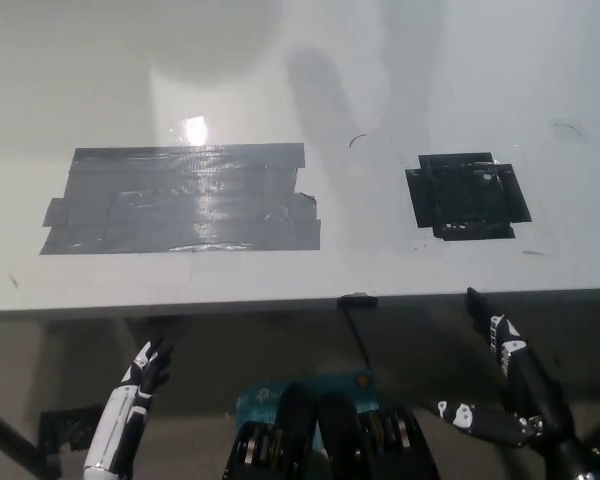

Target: A person hands a spray bottle to the robot which it grabs with its right hand and places on the black spot infront of it on the table

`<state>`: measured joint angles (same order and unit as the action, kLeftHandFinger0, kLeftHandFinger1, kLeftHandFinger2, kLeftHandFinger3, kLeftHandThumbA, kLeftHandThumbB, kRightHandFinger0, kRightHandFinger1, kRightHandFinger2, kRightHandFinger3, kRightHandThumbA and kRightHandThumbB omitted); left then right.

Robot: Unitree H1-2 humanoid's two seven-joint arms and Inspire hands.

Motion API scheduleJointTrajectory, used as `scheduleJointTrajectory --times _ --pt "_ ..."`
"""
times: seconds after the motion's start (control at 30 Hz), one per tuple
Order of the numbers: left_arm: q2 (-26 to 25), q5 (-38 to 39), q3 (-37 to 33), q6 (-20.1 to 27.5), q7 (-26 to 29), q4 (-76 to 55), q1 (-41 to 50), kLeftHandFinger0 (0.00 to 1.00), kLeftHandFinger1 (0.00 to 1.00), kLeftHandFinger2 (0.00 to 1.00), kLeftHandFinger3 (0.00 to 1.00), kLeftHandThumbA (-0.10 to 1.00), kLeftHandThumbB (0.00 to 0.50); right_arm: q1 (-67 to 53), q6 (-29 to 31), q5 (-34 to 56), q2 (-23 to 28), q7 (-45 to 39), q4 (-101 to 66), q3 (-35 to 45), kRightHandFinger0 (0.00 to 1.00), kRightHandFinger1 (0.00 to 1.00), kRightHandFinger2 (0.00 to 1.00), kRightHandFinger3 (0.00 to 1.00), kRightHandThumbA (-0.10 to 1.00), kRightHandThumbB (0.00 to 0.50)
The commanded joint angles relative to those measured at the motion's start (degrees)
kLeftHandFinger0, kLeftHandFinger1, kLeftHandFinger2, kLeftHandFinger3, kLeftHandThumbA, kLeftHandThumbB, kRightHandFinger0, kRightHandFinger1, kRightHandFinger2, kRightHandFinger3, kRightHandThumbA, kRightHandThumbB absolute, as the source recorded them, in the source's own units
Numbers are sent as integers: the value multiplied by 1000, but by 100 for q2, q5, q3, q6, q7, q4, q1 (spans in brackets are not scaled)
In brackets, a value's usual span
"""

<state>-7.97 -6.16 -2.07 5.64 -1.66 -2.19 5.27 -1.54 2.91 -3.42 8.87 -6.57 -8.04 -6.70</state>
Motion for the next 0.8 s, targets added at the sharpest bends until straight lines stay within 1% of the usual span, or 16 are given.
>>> scheduleJointTrajectory --times 0.0,0.07,0.13,0.17,0.2,0.23,0.27,0.3,0.37,0.4,0.43,0.47,0.53,0.63,0.67,0.77 --pt "-20 -65 -7 118 -7 -266 85 1000 1000 1000 1000 1000 120 -12 315 165 -81 68 -367 143 1000 1000 1000 1000 1000 237" --pt "-19 -77 -8 127 -1 -262 87 1000 1000 1000 1000 1000 129 53 182 342 -119 49 -646 229 1000 1000 1000 1000 1000 224" --pt "-26 -56 -6 74 -22 -273 72 1000 1000 1000 1000 1000 123 319 -158 442 -159 112 -1137 387 1000 1000 1000 1000 1000 254" --pt "-23 -64 -17 89 -23 -267 95 1000 1000 1000 1000 1000 123 329 -213 467 -178 112 -1217 416 1000 1000 1000 1000 1000 256" --pt "-22 -92 -34 100 -21 -255 122 1000 1000 1000 1000 1000 129 489 -406 684 -174 75 -1402 497 1000 1000 1000 1000 1000 254" --pt "-13 -85 -39 109 -21 -255 151 1000 1000 1000 1000 1000 129 511 -433 718 -172 58 -1438 520 1000 1000 1000 1000 1000 252" --pt "-5 -86 -46 127 -17 -249 180 1000 1000 1000 1000 1000 137 622 -558 754 -143 39 -1501 562 1000 1000 1000 1000 1000 240" --pt "0 -68 -50 162 -19 -237 199 1000 1000 1000 1000 1000 128 786 -697 762 -126 41 -1538 609 1000 1000 1000 1000 1000 236" --pt "10 -74 -51 236 2 -222 241 1000 1000 1000 1000 1000 124 1059 -880 795 -118 39 -1486 673 1000 1000 1000 1000 1000 255" --pt "14 -83 -53 192 3 -240 272 1000 1000 1000 1000 1000 148 1264 -1002 810 -118 42 -1401 702 1000 1000 1000 1000 1000 269" --pt "18 -86 -51 158 7 -257 312 1000 1000 1000 1000 1000 152 1444 -1107 831 -125 42 -1312 724 1000 1000 1000 1000 1000 267" --pt "22 -68 -47 152 2 -262 347 1000 1000 1000 1000 1000 151 1654 -1249 977 -158 44 -1155 783 1000 1000 1000 1000 1000 284" --pt "20 -60 -46 148 -5 -268 382 1000 1000 1000 1000 1000 147 1910 -1171 1132 -174 -12 -809 850 1000 1000 1000 1000 1000 273" --pt "40 25 -28 97 -27 -250 381 1000 1000 1000 1000 1000 164 2437 -928 1268 -212 -59 66 966 1000 1000 1000 1000 1000 316" --pt "43 24 -27 74 -27 -253 382 1000 1000 1000 1000 1000 160 2587 -905 1279 -248 -39 305 999 1000 1000 1000 1000 1000 328" --pt "54 16 -30 76 -20 -255 389 1000 1000 1000 1000 1000 166 2998 -819 1082 -273 -3 937 955 1000 1000 1000 1000 1000 351"
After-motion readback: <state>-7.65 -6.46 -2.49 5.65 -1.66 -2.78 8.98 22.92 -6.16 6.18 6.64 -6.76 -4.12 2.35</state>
